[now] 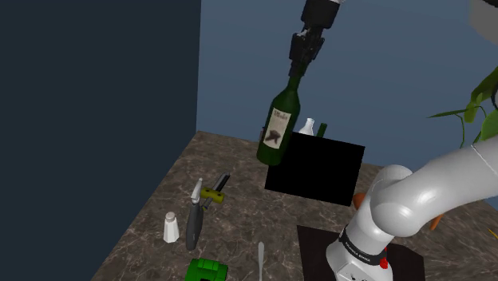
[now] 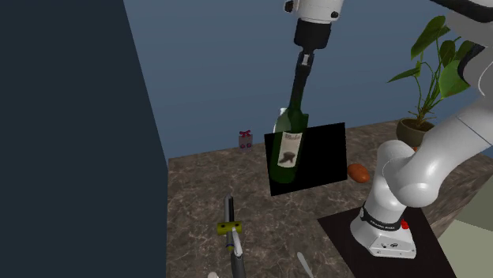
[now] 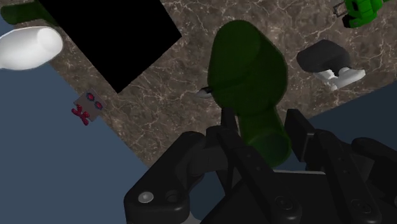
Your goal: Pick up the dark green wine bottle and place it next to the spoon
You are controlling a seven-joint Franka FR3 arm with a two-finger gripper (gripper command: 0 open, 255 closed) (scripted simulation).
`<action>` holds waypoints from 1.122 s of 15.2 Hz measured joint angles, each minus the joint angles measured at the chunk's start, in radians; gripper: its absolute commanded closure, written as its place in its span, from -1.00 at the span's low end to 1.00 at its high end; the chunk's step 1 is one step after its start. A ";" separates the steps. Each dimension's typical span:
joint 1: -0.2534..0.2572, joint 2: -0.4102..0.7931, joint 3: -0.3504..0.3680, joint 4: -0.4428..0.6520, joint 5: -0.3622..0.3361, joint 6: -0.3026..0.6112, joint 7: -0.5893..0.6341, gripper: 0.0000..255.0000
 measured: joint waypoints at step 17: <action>0.027 -0.125 0.134 0.329 0.109 -0.444 0.203 1.00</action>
